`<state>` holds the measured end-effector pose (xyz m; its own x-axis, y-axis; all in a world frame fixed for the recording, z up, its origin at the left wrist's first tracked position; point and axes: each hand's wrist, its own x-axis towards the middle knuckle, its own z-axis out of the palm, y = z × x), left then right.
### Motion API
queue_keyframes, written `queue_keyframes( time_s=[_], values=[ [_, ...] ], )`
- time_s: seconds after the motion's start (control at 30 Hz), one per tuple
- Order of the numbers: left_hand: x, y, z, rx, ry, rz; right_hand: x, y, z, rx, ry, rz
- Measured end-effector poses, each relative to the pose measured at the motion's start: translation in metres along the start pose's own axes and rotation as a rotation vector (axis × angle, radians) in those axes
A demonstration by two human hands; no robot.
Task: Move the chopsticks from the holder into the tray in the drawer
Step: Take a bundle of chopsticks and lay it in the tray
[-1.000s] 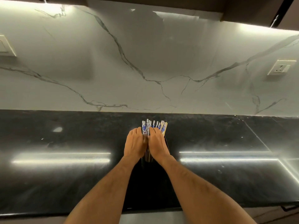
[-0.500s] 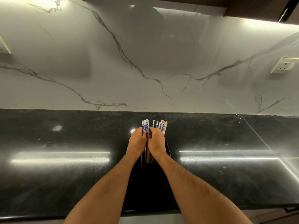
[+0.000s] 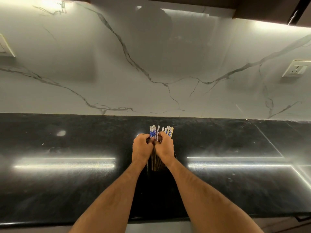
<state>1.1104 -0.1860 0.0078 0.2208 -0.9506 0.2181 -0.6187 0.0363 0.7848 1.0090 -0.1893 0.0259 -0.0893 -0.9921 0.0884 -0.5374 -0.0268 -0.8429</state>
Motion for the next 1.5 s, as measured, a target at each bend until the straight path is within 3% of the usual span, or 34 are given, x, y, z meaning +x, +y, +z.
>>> queue_keyframes(
  time_s=[0.47, 0.67, 0.87, 1.07, 1.17, 1.23, 1.33, 1.5],
  values=[
    [-0.007, -0.008, -0.001, -0.096, -0.049, -0.057, -0.012, 0.002, -0.017, 0.327, -0.311, 0.03],
    [-0.011, -0.01, -0.003, -0.188, -0.088, -0.1, -0.013, -0.001, -0.011, 0.219, -0.211, 0.087],
    [-0.014, -0.005, -0.007, -0.171, 0.062, -0.072, -0.012, -0.002, -0.01, 0.151, -0.108, 0.103],
    [-0.019, 0.014, -0.018, -0.371, 0.171, -0.072, -0.001, -0.023, -0.034, 0.215, -0.032, 0.064],
    [-0.015, 0.035, -0.027, -0.551, -0.014, -0.061, 0.008, -0.041, -0.057, 0.298, 0.004, 0.034],
    [-0.013, 0.048, -0.033, -0.674, -0.273, -0.08, 0.01, -0.056, -0.074, 0.382, -0.006, 0.021],
    [-0.015, 0.063, -0.043, -0.675, -0.596, -0.07, 0.006, -0.074, -0.097, 0.456, -0.07, -0.019],
    [-0.035, 0.075, -0.051, -0.708, -0.677, -0.135, -0.013, -0.081, -0.121, 0.417, -0.181, -0.145]
  ],
)
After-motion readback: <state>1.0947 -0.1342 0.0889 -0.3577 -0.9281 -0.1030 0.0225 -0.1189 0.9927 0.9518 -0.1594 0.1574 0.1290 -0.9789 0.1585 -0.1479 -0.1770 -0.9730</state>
